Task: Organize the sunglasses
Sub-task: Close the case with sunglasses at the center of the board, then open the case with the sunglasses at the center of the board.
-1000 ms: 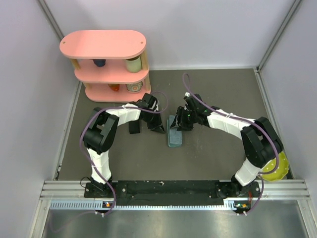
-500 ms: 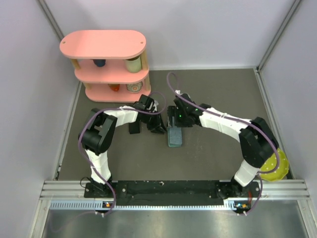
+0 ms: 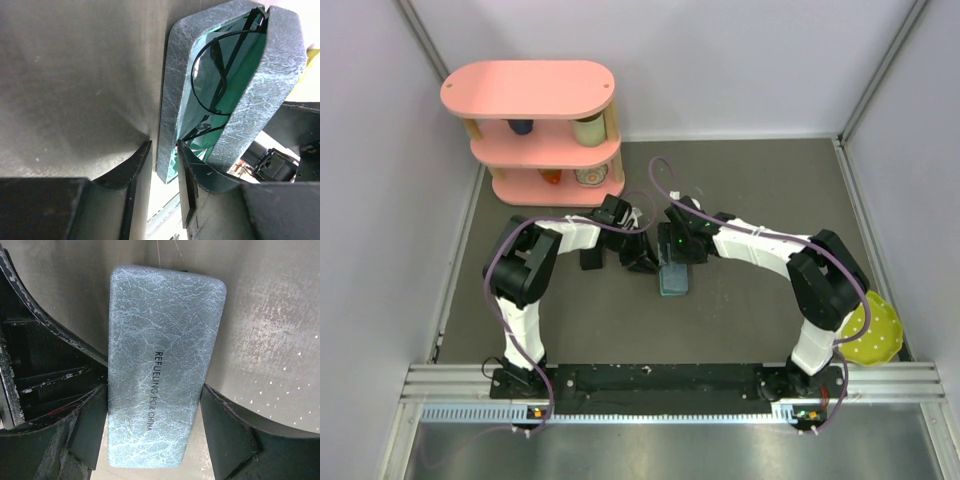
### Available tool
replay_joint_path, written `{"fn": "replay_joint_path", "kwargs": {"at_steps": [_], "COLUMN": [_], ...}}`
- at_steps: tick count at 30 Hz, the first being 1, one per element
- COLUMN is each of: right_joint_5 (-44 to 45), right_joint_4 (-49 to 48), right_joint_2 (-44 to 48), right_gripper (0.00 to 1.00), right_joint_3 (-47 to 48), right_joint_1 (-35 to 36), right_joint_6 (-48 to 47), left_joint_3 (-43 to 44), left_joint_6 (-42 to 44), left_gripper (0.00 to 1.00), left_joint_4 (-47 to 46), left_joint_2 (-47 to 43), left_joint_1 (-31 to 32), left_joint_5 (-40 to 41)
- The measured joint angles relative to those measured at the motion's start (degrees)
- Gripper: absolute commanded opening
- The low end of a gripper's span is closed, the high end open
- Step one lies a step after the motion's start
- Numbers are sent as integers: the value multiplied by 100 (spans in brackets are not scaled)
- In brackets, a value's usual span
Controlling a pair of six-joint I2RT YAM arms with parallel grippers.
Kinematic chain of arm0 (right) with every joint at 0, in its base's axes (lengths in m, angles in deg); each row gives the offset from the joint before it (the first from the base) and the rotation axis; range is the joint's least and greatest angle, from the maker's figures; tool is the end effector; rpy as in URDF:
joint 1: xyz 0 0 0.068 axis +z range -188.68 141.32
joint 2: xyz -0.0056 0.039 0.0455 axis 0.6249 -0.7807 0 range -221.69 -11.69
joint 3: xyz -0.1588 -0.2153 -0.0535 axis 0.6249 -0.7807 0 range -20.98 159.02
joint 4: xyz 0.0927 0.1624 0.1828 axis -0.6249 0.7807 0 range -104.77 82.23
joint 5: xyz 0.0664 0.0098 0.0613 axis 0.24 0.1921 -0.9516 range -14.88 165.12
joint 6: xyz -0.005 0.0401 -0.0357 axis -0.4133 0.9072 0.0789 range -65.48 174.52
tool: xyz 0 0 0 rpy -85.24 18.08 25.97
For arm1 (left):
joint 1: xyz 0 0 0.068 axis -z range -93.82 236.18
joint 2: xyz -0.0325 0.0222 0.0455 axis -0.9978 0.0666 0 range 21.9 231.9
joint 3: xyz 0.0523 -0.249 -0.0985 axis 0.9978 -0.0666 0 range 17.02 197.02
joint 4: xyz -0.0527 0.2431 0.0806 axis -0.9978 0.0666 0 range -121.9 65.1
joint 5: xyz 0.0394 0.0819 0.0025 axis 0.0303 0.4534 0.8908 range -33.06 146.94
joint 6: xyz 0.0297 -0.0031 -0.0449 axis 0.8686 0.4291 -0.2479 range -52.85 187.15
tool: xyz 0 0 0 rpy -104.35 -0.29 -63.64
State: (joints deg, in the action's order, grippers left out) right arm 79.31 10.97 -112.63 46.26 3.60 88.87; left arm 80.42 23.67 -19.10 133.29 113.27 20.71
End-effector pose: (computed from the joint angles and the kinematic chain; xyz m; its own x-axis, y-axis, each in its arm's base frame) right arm 0.2703 0.2423 0.1924 -0.8891 -0.0478 -0.4552 -0.1718 0.9567 0.2350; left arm 0.3243 -0.1894 0.1278 -0.9933 -0.1154 0.0010 -0.0819 0.6993 -0.7101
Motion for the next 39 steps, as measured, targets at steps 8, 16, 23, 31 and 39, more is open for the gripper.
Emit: {"fn": "replay_joint_path", "kwargs": {"at_steps": [8, 16, 23, 31, 39], "right_joint_5": [-42, -824, -2186, -3180, -3853], "right_joint_4": [-114, -1226, -2568, -3576, -4378], "right_joint_2": [7, 520, 802, 802, 789], "right_gripper": [26, 8, 9, 13, 34], "right_joint_3": [-59, -1005, -1926, -2474, -2863], "right_joint_1": [-7, -457, -1152, -1624, -1921], "right_joint_6": [37, 199, 468, 695, 1095], "left_joint_3": [35, 144, 173, 188, 208], "left_joint_6": [-15, 11, 15, 39, 96], "left_gripper": [19, 15, 13, 12, 12], "left_joint_4": [20, 151, 210, 240, 275], "left_joint_2": [129, 181, 181, 181, 181], "left_joint_1": [9, 31, 35, 35, 48], "left_joint_5": [-140, -136, -85, -61, -22]}}
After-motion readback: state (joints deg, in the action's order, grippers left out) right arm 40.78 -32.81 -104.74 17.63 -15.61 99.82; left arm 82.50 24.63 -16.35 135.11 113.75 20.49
